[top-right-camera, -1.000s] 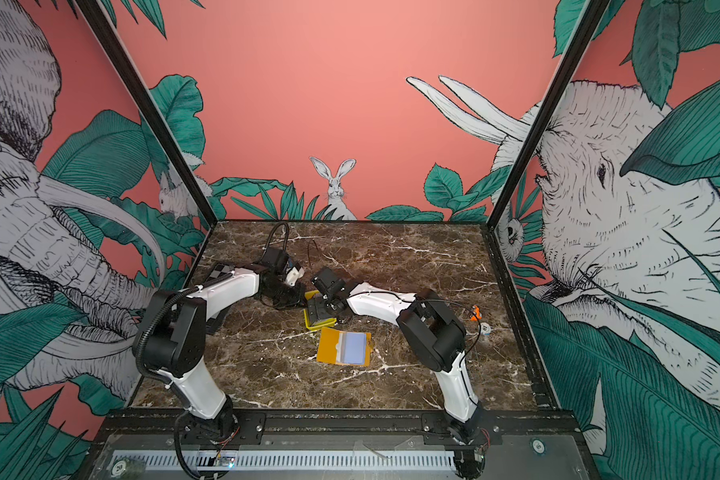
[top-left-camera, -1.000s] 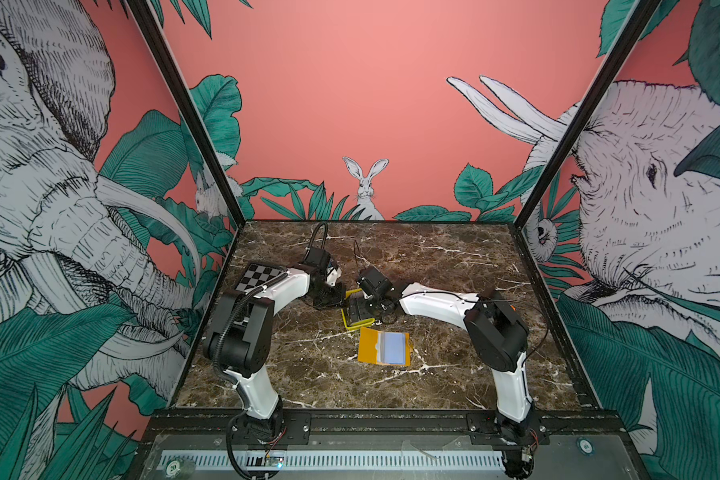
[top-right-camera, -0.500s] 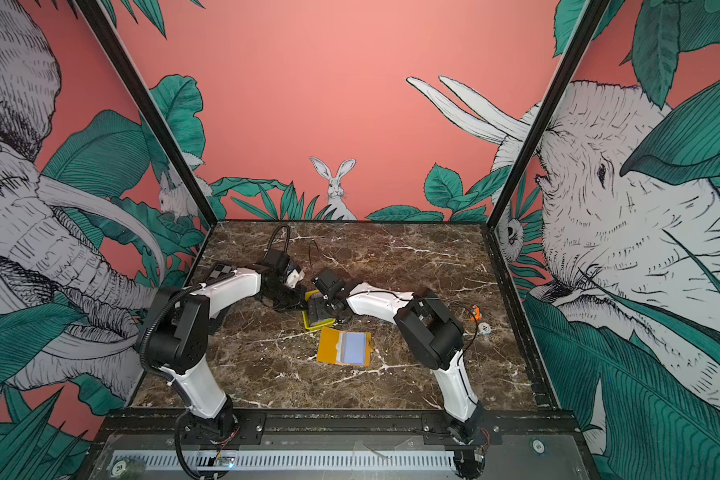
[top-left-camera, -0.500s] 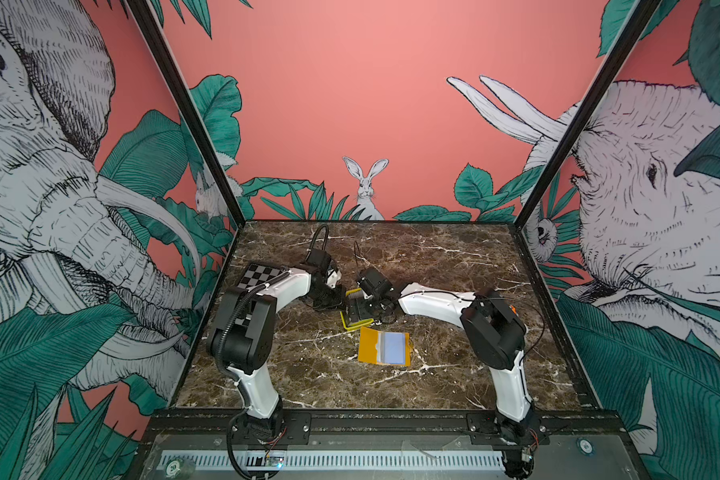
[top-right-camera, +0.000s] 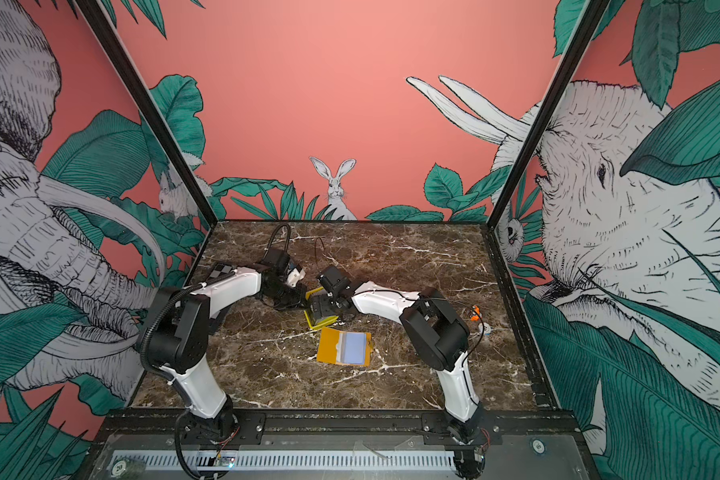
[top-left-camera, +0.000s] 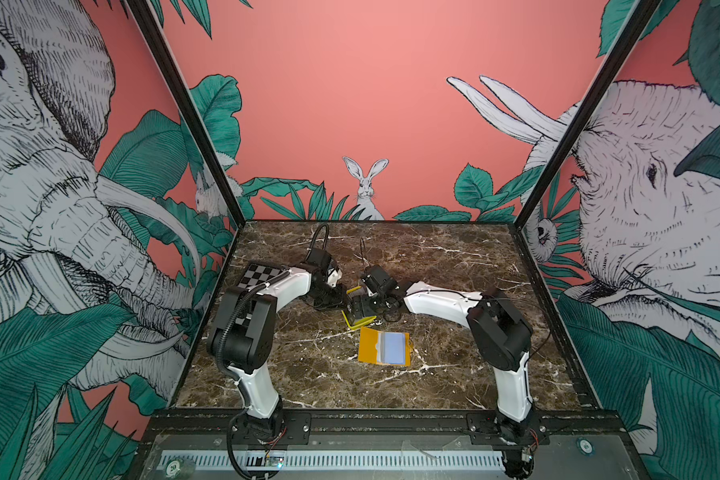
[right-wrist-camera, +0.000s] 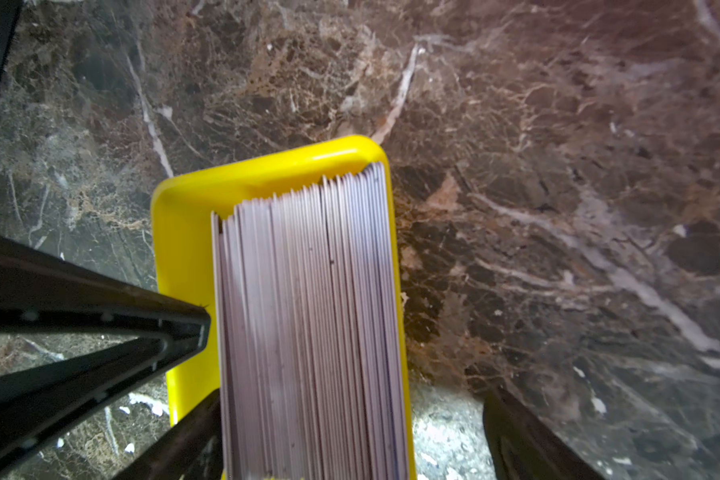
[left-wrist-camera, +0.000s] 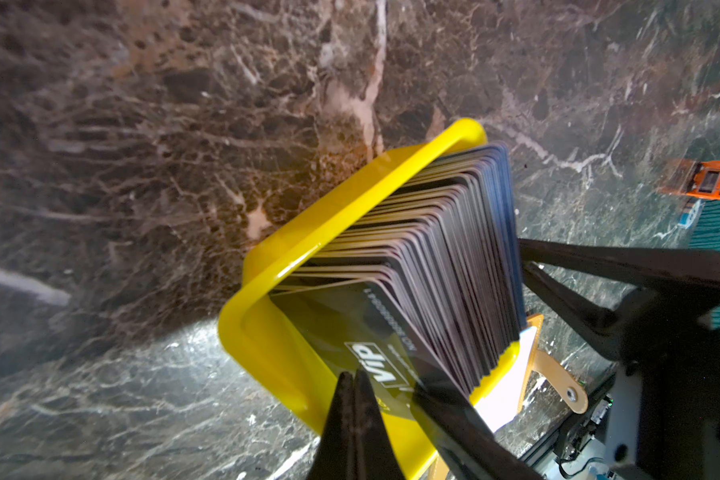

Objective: Put the credit cards into the card holder

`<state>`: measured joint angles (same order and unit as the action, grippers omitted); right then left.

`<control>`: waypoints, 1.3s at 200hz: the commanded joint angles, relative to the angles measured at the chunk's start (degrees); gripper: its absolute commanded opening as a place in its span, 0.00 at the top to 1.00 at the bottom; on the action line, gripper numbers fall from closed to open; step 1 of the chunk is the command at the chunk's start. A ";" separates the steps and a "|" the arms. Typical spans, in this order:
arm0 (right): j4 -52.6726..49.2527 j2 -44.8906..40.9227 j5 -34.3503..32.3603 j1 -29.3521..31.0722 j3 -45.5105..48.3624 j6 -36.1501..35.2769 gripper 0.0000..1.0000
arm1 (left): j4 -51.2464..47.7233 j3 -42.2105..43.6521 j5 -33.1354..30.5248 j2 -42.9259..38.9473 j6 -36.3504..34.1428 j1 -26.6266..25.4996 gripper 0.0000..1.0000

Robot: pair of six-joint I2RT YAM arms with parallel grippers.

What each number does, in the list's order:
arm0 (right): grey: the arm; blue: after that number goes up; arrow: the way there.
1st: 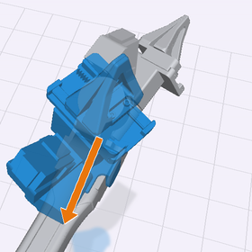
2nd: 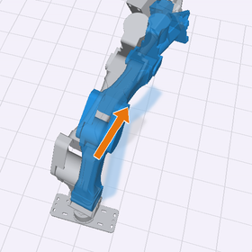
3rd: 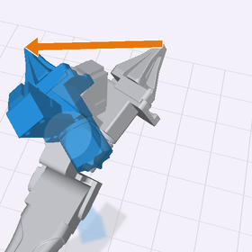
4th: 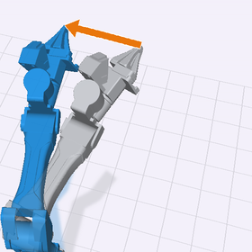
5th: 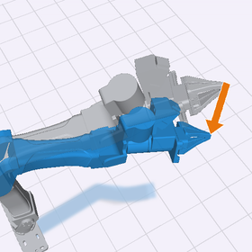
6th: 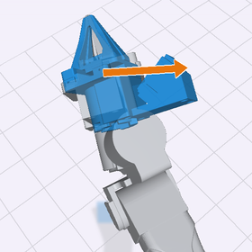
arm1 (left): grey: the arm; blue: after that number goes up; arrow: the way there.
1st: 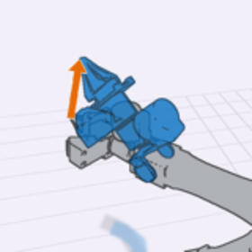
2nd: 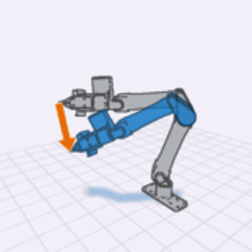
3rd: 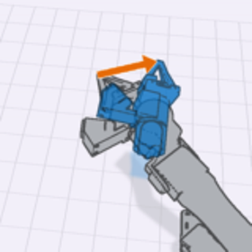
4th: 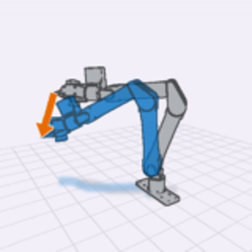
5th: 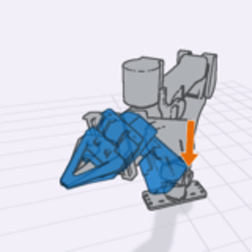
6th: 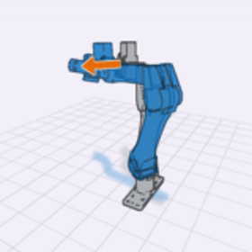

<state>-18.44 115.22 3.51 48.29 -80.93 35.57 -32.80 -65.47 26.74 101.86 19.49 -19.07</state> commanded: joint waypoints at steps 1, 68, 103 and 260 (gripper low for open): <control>-0.11 -2.50 -1.66 -0.52 0.68 -0.22 0.08 | -1.46 -0.61 -0.29 0.43 -0.58 0.40 1.00; 0.08 -4.35 -0.96 -0.48 4.32 -0.72 0.08 | -1.24 -0.62 -0.20 0.25 -0.50 0.35 1.00; 0.90 -5.63 -1.31 -0.48 7.12 -0.64 0.08 | -1.00 -0.62 -0.05 0.16 -0.33 0.38 1.00; -2.53 0.03 -0.41 -0.47 -1.93 -3.00 0.09 | -0.56 -0.57 0.61 0.07 -0.06 0.33 1.00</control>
<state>-19.68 116.75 3.66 48.21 -84.20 33.78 -32.60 -65.49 27.24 102.13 19.53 -19.07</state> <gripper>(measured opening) 0.915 0.044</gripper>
